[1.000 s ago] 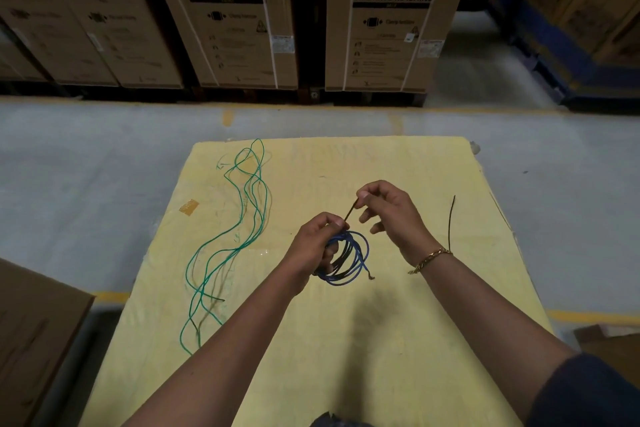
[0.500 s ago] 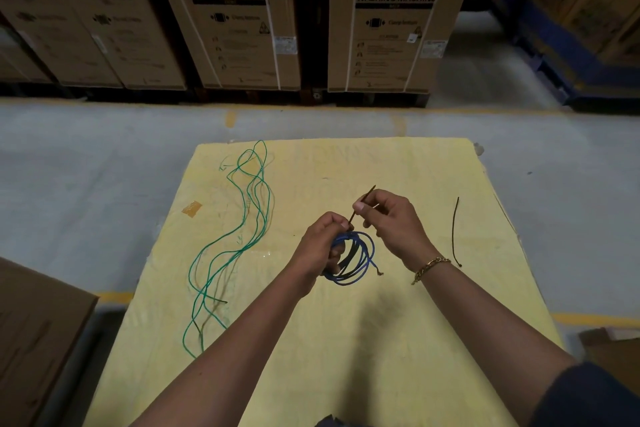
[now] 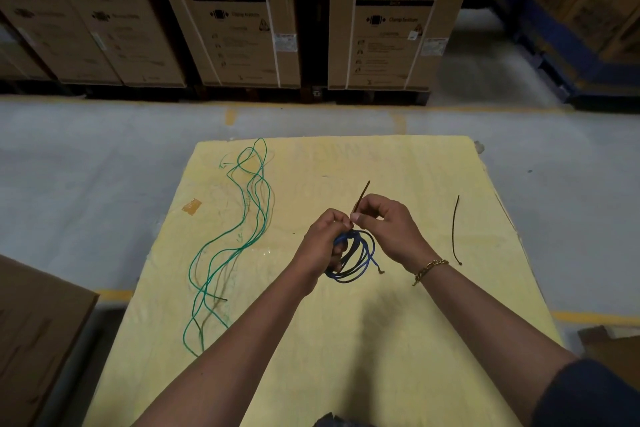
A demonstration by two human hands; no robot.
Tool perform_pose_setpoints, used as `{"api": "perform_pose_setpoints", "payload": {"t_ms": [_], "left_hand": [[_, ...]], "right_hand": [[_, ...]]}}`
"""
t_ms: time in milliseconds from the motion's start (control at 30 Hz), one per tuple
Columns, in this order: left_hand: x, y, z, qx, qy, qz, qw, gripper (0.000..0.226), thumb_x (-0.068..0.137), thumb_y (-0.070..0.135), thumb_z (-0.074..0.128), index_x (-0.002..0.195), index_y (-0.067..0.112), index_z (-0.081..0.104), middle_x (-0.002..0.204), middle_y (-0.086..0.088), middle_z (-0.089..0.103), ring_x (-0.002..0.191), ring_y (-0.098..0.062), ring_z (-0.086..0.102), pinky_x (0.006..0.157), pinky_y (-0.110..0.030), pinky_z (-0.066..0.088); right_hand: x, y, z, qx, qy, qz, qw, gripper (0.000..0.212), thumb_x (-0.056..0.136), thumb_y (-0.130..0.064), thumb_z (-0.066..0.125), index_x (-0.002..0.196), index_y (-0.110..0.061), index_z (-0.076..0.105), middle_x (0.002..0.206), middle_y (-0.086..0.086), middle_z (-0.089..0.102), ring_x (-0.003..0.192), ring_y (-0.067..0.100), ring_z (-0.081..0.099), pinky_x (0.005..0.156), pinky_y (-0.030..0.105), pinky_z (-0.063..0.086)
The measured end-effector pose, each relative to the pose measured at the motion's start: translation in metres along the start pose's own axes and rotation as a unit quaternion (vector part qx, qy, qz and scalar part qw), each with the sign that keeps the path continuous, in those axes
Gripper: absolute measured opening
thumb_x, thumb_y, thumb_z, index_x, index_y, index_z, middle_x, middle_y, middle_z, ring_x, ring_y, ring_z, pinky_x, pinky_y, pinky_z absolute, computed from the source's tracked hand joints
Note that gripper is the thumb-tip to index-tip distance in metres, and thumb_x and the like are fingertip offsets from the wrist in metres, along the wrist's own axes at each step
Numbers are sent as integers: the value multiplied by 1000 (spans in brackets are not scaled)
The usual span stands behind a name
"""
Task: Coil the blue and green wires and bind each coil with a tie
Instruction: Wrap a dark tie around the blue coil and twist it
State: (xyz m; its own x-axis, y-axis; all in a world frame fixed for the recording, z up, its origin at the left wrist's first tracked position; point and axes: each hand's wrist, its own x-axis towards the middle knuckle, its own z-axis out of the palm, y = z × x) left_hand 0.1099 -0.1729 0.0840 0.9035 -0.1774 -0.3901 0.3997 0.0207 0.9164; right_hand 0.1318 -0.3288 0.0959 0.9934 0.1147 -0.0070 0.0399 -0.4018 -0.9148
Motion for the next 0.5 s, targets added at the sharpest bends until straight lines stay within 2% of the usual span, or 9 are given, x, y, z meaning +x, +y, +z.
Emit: {"api": "perform_pose_setpoints", "payload": {"t_ms": [100,200,233,300,367,433,500], "left_hand": [[0,-1,-2,-26,-7,-19,999,13,98,16,43,88,20,52,55,2,35,44,-14,19,51,-27,29],[-5,-5,-7,-162,-18,-75,984,15,97,17,47,84,19,54,55,2,28,40,-12,17,48,-24,29],[-7,-6,-8,-220,-22,-95,971,18,97,19,49,81,19,57,54,3,27,39,-11,16,46,-23,29],[-6,-8,-7,-304,-30,-121,944,27,97,24,53,75,15,65,51,5,28,36,-8,18,43,-23,32],[-3,-9,-5,-324,-30,-124,937,25,97,27,55,80,11,64,52,3,31,37,-8,23,45,-22,37],[0,-11,-5,-302,-8,-124,945,20,97,26,55,86,11,62,56,1,36,40,-10,29,49,-24,40],[4,-16,-9,-282,22,-132,950,19,98,24,54,88,10,62,60,0,43,44,-13,37,50,-26,42]], "right_hand": [[2,-1,2,9,5,0,1000,11,90,-9,68,81,-5,63,76,-2,61,69,1,50,68,16,42],[2,-1,2,77,-67,85,991,13,94,-20,66,89,-8,64,84,-1,67,79,8,59,72,24,44],[1,0,1,103,-96,137,981,18,95,-29,65,96,-11,66,90,-2,71,86,11,64,73,27,45],[-5,7,0,169,-178,232,941,46,94,-52,59,114,-12,68,108,4,75,98,20,69,83,35,51],[-15,17,4,257,-249,271,894,62,92,-63,54,120,-9,68,119,16,71,98,24,68,97,45,53],[-22,25,8,315,-242,288,871,62,91,-64,55,118,-10,70,115,15,69,96,23,65,104,49,49],[-27,34,12,346,-184,313,865,58,90,-60,57,118,-11,70,113,11,69,95,25,67,101,49,50]]}}
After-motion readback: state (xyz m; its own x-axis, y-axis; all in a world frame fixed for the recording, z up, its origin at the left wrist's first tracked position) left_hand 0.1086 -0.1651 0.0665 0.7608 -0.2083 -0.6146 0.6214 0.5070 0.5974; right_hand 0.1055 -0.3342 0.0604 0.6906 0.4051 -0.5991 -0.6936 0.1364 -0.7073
